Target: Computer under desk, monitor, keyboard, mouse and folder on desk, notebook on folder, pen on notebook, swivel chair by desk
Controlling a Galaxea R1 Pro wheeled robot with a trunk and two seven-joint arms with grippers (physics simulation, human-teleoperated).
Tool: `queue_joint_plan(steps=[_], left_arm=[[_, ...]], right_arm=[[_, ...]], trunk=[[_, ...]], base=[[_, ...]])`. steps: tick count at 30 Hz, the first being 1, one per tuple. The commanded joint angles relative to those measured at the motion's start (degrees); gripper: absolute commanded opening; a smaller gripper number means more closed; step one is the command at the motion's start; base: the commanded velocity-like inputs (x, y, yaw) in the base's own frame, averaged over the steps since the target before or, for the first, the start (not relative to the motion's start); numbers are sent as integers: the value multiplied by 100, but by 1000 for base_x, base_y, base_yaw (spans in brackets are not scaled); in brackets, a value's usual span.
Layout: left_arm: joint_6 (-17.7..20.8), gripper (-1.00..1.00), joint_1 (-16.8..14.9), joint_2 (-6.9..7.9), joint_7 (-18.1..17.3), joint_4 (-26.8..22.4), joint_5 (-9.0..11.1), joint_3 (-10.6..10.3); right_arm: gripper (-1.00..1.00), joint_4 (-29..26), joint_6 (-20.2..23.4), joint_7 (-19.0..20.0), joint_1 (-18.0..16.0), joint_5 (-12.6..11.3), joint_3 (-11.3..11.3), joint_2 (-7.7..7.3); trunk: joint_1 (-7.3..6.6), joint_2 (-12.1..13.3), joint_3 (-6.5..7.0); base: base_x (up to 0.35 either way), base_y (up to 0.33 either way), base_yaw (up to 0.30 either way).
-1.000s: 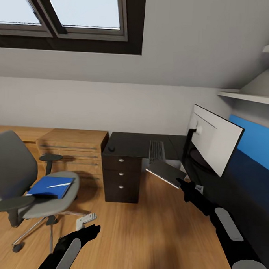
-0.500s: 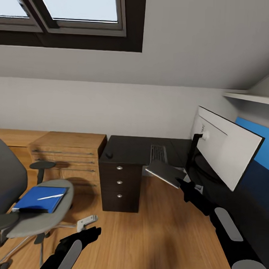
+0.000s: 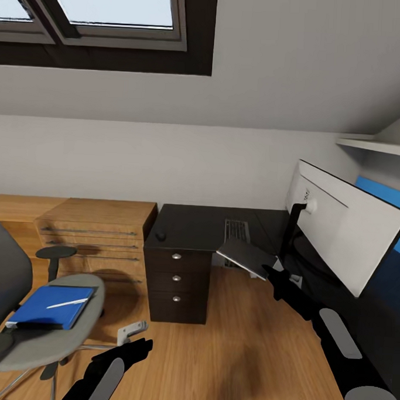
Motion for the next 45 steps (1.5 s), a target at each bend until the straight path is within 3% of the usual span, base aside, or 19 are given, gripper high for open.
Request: queue_joint_plan(steps=[1, 16, 37, 45], left_arm=[[6, 100, -4, 2, 59, -8, 60, -10], [7, 100, -3, -2, 77, -8, 59, -36], [5, 100, -3, 0, 62, -8, 62, -39], [5, 100, -4, -5, 60, -8, 60, -53]], right_arm=[[-100, 3, 32, 21, -4, 0, -10, 1], [-100, 3, 38, 30, -4, -4, -10, -1], [-100, 12, 153, 10, -4, -1, 42, 15], [-100, 21, 136, 14, -4, 2, 232, 15]], trunk=[[-22, 38, 12], [-352, 639, 281], [-352, 639, 406], [-352, 639, 465]], base=[[16, 0, 0], [3, 0, 0], [42, 0, 89], [234, 0, 128]])
